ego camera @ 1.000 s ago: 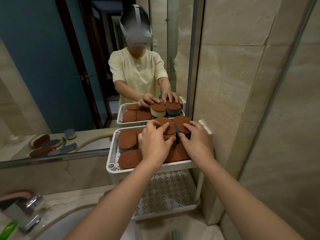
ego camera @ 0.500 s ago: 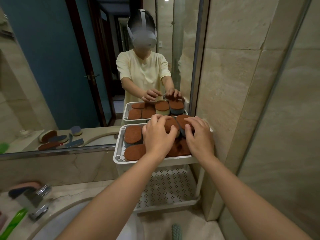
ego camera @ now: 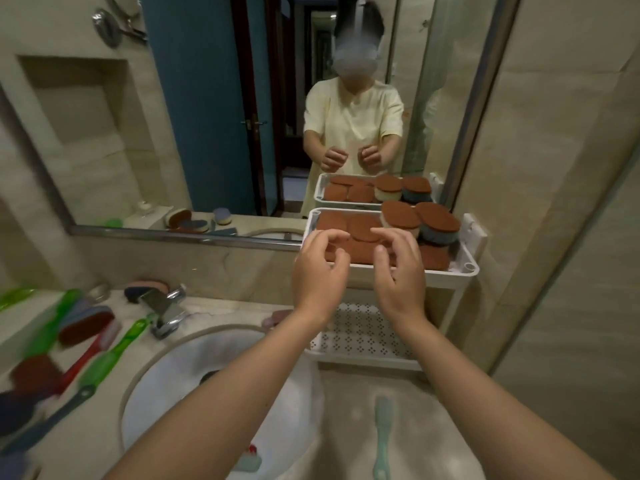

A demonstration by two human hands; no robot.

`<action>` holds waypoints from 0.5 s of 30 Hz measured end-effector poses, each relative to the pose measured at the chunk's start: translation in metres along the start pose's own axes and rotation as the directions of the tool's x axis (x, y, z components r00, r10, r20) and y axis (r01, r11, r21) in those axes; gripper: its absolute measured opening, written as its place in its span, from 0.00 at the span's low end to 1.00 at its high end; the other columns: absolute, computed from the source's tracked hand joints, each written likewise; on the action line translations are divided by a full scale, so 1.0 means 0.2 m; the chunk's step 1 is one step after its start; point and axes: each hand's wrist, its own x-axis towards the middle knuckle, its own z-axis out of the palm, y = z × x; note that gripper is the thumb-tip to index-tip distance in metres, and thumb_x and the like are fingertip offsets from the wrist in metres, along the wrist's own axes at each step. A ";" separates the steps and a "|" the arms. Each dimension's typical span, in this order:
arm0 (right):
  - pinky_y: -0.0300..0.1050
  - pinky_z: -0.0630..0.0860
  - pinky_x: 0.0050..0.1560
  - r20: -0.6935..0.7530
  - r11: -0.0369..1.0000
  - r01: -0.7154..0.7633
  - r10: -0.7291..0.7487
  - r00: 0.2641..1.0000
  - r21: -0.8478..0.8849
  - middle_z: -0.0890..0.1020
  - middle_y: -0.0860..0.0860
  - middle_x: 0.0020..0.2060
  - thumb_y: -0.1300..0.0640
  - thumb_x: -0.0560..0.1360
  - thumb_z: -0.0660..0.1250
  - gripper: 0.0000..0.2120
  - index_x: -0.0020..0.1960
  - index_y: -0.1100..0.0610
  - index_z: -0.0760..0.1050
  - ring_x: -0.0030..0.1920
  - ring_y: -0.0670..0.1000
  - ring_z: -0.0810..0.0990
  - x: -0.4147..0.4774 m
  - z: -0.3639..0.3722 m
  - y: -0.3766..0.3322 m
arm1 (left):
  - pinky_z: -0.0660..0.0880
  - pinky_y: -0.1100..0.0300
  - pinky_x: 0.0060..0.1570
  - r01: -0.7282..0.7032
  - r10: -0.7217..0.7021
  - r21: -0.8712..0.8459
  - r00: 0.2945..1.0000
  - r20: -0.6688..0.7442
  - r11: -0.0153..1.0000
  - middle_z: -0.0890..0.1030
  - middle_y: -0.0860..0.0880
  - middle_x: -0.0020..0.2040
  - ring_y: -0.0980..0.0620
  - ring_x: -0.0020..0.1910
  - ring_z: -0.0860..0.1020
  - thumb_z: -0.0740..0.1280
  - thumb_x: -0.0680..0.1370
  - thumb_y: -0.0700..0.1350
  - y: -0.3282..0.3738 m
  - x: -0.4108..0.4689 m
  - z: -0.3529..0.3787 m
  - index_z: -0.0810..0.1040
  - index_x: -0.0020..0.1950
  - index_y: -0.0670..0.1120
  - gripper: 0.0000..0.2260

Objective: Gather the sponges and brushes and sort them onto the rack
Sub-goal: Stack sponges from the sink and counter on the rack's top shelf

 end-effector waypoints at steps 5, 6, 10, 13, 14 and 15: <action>0.28 0.69 0.52 0.163 0.991 0.006 -0.028 0.986 0.135 0.76 0.42 0.52 0.58 0.79 0.58 0.11 0.58 0.48 0.75 0.54 0.37 0.75 -0.18 0.24 -0.14 | 0.75 0.64 0.46 0.069 -0.063 0.076 0.994 -0.085 0.995 0.75 0.64 0.50 0.65 0.49 0.75 0.62 0.76 0.45 -0.14 -0.10 -0.29 0.75 0.50 0.60 0.10; 0.27 0.70 0.50 0.201 0.987 -0.007 -0.025 0.979 0.158 0.76 0.42 0.52 0.58 0.79 0.58 0.11 0.58 0.48 0.75 0.53 0.37 0.75 -0.21 0.30 -0.17 | 0.74 0.65 0.46 0.089 -0.080 0.092 0.992 -0.094 0.992 0.75 0.64 0.50 0.65 0.50 0.75 0.62 0.76 0.45 -0.17 -0.12 -0.36 0.75 0.50 0.61 0.10; 0.28 0.72 0.47 0.327 0.977 -0.036 -0.036 0.945 0.210 0.75 0.42 0.51 0.58 0.79 0.58 0.12 0.60 0.49 0.74 0.51 0.35 0.75 -0.31 0.51 -0.28 | 0.74 0.66 0.45 0.136 -0.114 0.137 0.981 -0.155 0.981 0.76 0.63 0.50 0.64 0.49 0.75 0.62 0.76 0.43 -0.27 -0.16 -0.60 0.75 0.50 0.60 0.11; 0.32 0.72 0.50 0.387 0.972 -0.048 -0.046 0.921 0.229 0.74 0.41 0.52 0.58 0.79 0.59 0.13 0.60 0.50 0.75 0.53 0.38 0.75 -0.35 0.66 -0.36 | 0.74 0.67 0.44 0.167 -0.134 0.165 0.972 -0.195 0.972 0.76 0.63 0.49 0.65 0.48 0.75 0.62 0.76 0.43 -0.34 -0.16 -0.77 0.74 0.49 0.62 0.12; 0.32 0.72 0.50 0.399 0.972 -0.053 -0.043 0.916 0.228 0.75 0.43 0.52 0.58 0.79 0.59 0.12 0.60 0.50 0.75 0.52 0.38 0.75 -0.36 0.72 -0.38 | 0.73 0.69 0.43 0.178 -0.139 0.180 0.968 -0.209 0.967 0.76 0.63 0.49 0.66 0.48 0.75 0.62 0.76 0.43 -0.37 -0.16 -0.82 0.74 0.48 0.63 0.12; 0.31 0.71 0.49 0.412 0.972 -0.066 -0.035 0.911 0.227 0.76 0.43 0.52 0.58 0.79 0.60 0.12 0.61 0.50 0.75 0.52 0.38 0.75 -0.37 0.77 -0.41 | 0.73 0.69 0.43 0.192 -0.148 0.193 0.964 -0.223 0.962 0.76 0.63 0.49 0.66 0.48 0.75 0.62 0.75 0.43 -0.40 -0.15 -0.87 0.74 0.48 0.63 0.12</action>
